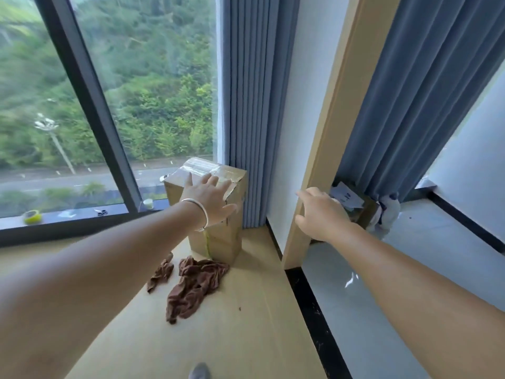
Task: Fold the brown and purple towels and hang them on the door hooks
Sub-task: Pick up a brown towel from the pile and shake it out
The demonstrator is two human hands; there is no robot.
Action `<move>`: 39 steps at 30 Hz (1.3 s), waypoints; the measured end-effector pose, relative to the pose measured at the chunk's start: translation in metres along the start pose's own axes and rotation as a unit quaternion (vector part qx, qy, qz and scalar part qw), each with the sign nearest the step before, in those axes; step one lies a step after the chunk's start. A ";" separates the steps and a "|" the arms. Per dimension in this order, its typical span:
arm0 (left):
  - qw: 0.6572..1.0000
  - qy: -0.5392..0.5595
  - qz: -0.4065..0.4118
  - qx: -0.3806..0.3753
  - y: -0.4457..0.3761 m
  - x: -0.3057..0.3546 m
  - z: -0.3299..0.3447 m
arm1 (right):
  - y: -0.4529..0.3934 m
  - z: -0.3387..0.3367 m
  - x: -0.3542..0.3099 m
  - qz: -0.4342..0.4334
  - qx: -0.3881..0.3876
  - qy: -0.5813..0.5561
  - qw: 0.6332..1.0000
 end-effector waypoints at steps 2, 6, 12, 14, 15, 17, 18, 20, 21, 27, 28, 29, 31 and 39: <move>1.000 0.007 -0.023 -0.013 -0.012 -0.031 0.022 | -0.033 0.018 -0.027 -0.029 -0.020 -0.004 0.999; 0.997 0.032 -0.057 -0.044 -0.045 -0.093 0.075 | -0.104 0.058 -0.080 -0.066 -0.053 0.002 0.996; 0.983 0.086 -0.114 -0.114 -0.085 -0.182 0.182 | -0.200 0.143 -0.164 -0.108 -0.158 0.021 0.981; 0.975 0.104 -0.131 -0.146 -0.088 -0.207 0.223 | -0.225 0.176 -0.185 -0.115 -0.190 0.029 0.975; 0.972 0.110 -0.138 -0.158 -0.088 -0.218 0.245 | -0.235 0.194 -0.196 -0.119 -0.205 0.032 0.971; 0.965 0.115 -0.152 -0.181 -0.086 -0.235 0.287 | -0.252 0.230 -0.214 -0.128 -0.238 0.039 0.962; 0.960 0.122 -0.161 -0.194 -0.084 -0.241 0.308 | -0.258 0.248 -0.222 -0.130 -0.257 0.041 0.957; 0.947 0.142 -0.176 -0.228 -0.079 -0.247 0.351 | -0.266 0.290 -0.234 -0.133 -0.295 0.048 0.945; 0.940 0.154 -0.181 -0.245 -0.075 -0.248 0.373 | -0.268 0.312 -0.238 -0.136 -0.311 0.053 0.939; 0.905 0.200 -0.199 -0.319 -0.044 -0.231 0.510 | -0.287 0.464 -0.252 -0.166 -0.384 0.089 0.904; 0.898 0.207 -0.205 -0.331 -0.038 -0.226 0.534 | -0.292 0.493 -0.252 -0.170 -0.394 0.095 0.898; 0.890 0.213 -0.214 -0.342 -0.032 -0.220 0.559 | -0.296 0.523 -0.252 -0.177 -0.405 0.103 0.891; 0.874 0.227 -0.220 -0.368 -0.022 -0.206 0.608 | -0.301 0.580 -0.249 -0.183 -0.426 0.119 0.878; 0.849 0.252 -0.225 -0.406 -0.005 -0.165 0.804 | -0.314 0.787 -0.248 -0.212 -0.456 0.137 0.854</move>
Point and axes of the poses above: each hand's wrist, its own y-axis away from the middle knuckle, its own z-axis out of the palm, x = y × z, the point moved 4 cm from there along -y, towards the middle knuckle, and after that the axes turned 5 degrees about z, right-handed, at the moved point
